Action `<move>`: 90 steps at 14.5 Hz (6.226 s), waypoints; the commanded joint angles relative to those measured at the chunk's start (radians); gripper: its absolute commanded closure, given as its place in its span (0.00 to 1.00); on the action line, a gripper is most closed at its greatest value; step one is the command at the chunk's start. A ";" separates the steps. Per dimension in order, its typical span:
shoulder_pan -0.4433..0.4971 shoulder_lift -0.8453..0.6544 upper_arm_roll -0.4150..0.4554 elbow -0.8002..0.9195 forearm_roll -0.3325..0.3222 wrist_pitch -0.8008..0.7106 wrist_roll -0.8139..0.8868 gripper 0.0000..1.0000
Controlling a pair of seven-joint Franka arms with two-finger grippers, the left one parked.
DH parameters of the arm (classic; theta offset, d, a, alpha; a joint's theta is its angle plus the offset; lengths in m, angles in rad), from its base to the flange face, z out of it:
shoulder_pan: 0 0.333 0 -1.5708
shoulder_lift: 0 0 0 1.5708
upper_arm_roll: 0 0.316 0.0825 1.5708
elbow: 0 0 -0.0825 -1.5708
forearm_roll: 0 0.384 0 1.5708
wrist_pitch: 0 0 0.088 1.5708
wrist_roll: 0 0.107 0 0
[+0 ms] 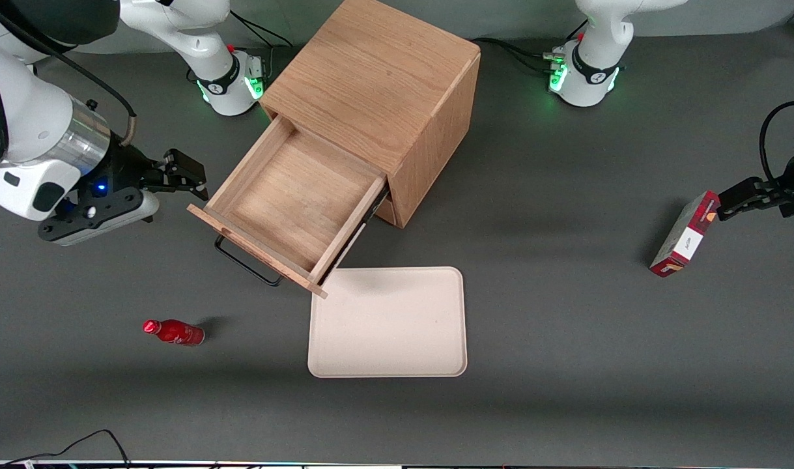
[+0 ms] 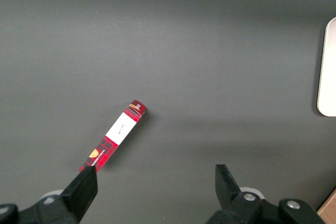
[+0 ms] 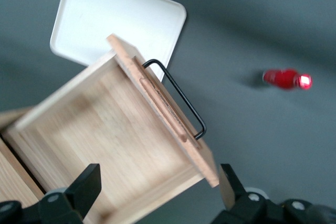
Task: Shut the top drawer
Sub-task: 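Move the right gripper down beside the open drawer's front panel, then push the drawer front with the right gripper into the cabinet, then press the drawer front flush with the right gripper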
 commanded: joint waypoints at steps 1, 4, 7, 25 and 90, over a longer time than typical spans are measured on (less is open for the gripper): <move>-0.003 0.057 -0.046 0.102 0.018 -0.026 -0.332 0.00; 0.001 0.124 -0.058 0.180 0.017 -0.038 -0.540 0.00; 0.005 0.183 -0.058 0.233 0.007 -0.038 -0.658 0.00; 0.005 0.367 -0.051 0.041 0.035 0.074 -0.484 0.00; -0.017 -0.288 0.176 -1.016 0.488 0.528 -0.148 0.00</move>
